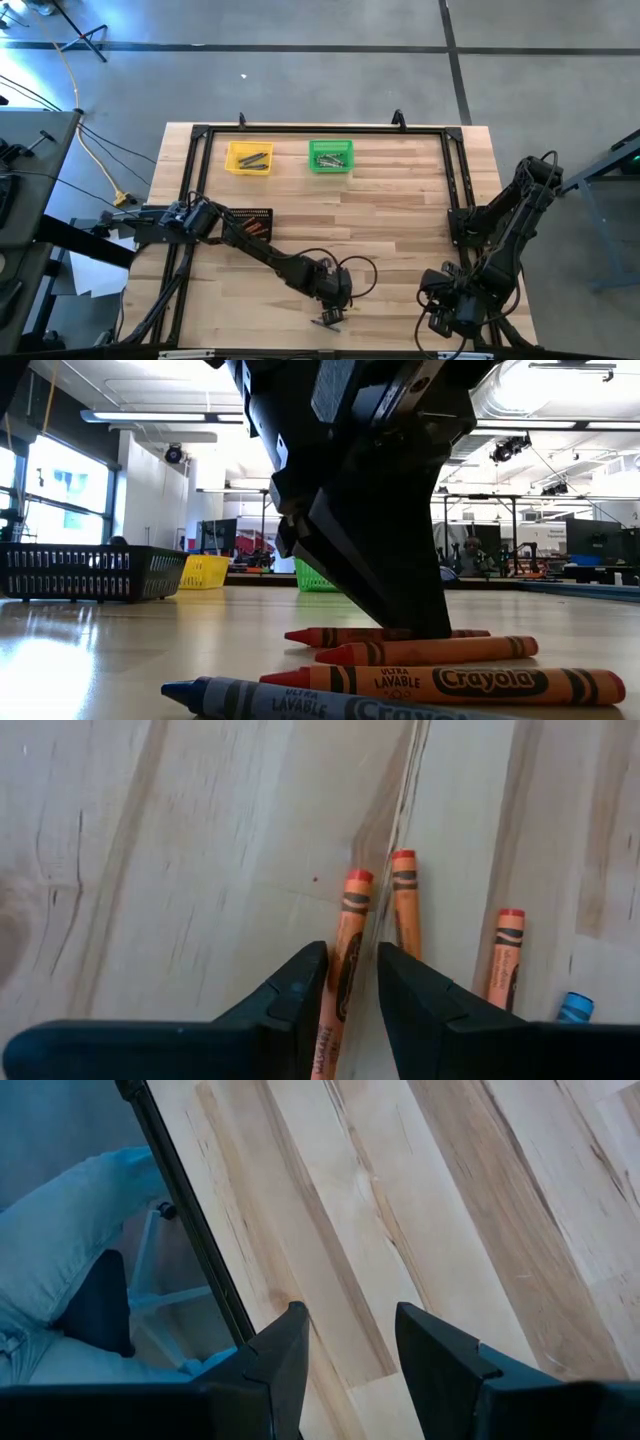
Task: Sort crayons
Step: Put the orange crayon into the black bin
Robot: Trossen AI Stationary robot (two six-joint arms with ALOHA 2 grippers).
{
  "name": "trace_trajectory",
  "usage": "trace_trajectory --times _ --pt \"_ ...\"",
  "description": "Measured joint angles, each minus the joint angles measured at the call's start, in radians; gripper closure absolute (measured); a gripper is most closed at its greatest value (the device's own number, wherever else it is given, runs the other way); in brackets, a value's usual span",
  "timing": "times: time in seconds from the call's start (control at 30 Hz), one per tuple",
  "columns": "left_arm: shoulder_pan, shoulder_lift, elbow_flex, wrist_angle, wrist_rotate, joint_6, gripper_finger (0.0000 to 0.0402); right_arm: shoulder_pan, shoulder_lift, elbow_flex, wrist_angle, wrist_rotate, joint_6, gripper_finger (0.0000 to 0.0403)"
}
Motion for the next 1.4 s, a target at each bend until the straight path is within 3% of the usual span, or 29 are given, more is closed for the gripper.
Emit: trace_trajectory --times 0.2,0.47,0.77,0.93,1.13,1.4 --pt "-0.023 -0.003 0.003 -0.074 -0.005 -0.007 0.0313 0.000 0.000 0.000 0.003 0.000 0.000 0.0257" --pt "-0.037 -0.004 0.002 -0.155 -0.089 -0.018 0.0317 0.000 0.000 0.000 0.003 0.000 -0.001 0.0257" --pt "-0.012 0.023 0.004 -0.165 -0.060 0.017 0.0394 0.000 0.000 0.000 0.003 0.000 -0.001 0.0257" --pt "-0.008 0.030 0.005 -0.166 -0.043 0.017 0.0398 0.000 0.000 0.000 0.003 0.000 -0.001 0.0257" --pt "-0.006 -0.022 -0.005 -0.157 -0.042 0.011 0.0400 0.000 0.000 0.000 0.002 0.000 -0.001 0.0257" --pt "-0.001 -0.144 -0.006 -0.287 -0.164 -0.001 0.0401 0.000 0.000 0.000 0.002 0.000 -0.001 0.0257"
